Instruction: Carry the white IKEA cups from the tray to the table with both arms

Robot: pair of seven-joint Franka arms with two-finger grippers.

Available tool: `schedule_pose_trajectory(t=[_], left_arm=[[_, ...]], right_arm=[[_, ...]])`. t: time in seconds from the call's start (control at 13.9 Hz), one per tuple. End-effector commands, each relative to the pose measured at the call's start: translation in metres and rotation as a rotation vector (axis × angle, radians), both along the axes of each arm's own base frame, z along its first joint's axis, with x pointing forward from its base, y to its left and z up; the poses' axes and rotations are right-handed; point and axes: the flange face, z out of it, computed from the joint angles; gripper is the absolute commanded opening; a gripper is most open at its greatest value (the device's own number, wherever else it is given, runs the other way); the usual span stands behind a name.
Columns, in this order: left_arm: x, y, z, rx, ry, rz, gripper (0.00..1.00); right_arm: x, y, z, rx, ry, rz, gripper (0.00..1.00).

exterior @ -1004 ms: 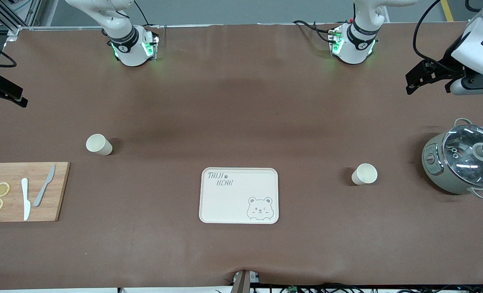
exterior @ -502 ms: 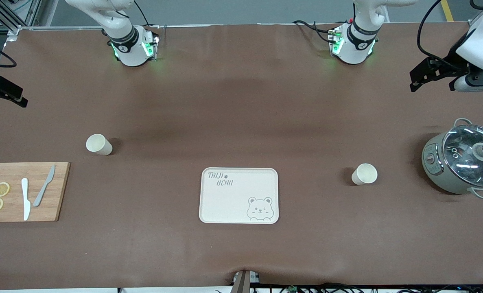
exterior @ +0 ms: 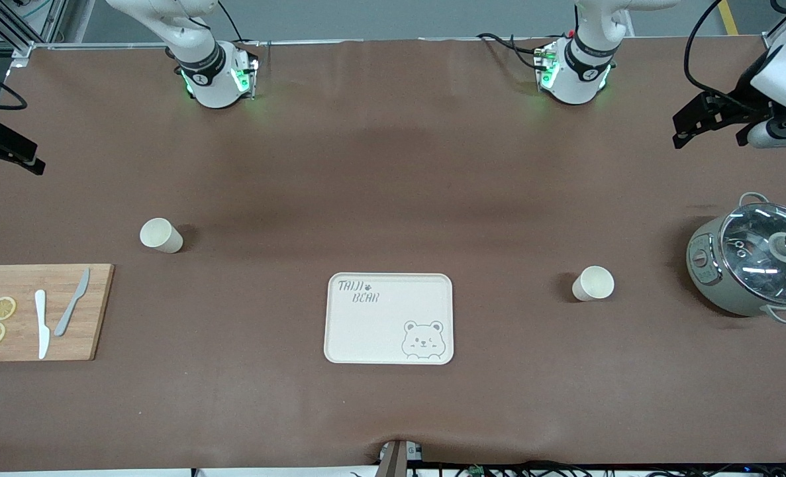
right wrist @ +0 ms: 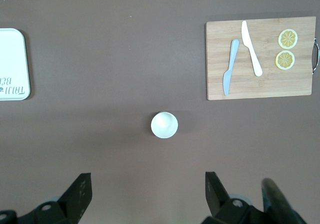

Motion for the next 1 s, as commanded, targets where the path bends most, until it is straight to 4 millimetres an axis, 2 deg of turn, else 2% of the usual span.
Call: schedule_pose_trajectory(t=[0.0, 0.14, 0.5, 0.79, 0.93], left_arm=[[-0.009, 0.006, 0.007, -0.017, 0.004, -0.028, 1.00], [-0.010, 0.017, 0.013, -0.017, 0.002, -0.013, 1.00], [-0.011, 0.018, 0.017, -0.007, 0.012, -0.007, 1.00], [-0.006, 0.034, 0.023, -0.019, -0.001, 0.020, 1.00], [-0.004, 0.032, 0.023, -0.009, -0.003, 0.019, 1.00]], right_arm=[[-0.001, 0.000, 0.003, 0.009, 0.000, -0.017, 1.00], [-0.001, 0.001, 0.003, 0.009, 0.000, -0.016, 1.00], [-0.001, 0.000, 0.003, 0.009, 0.000, -0.017, 1.00], [-0.001, 0.000, 0.002, 0.009, 0.003, -0.017, 1.00], [-0.001, 0.000, 0.002, 0.009, 0.002, -0.017, 1.00]])
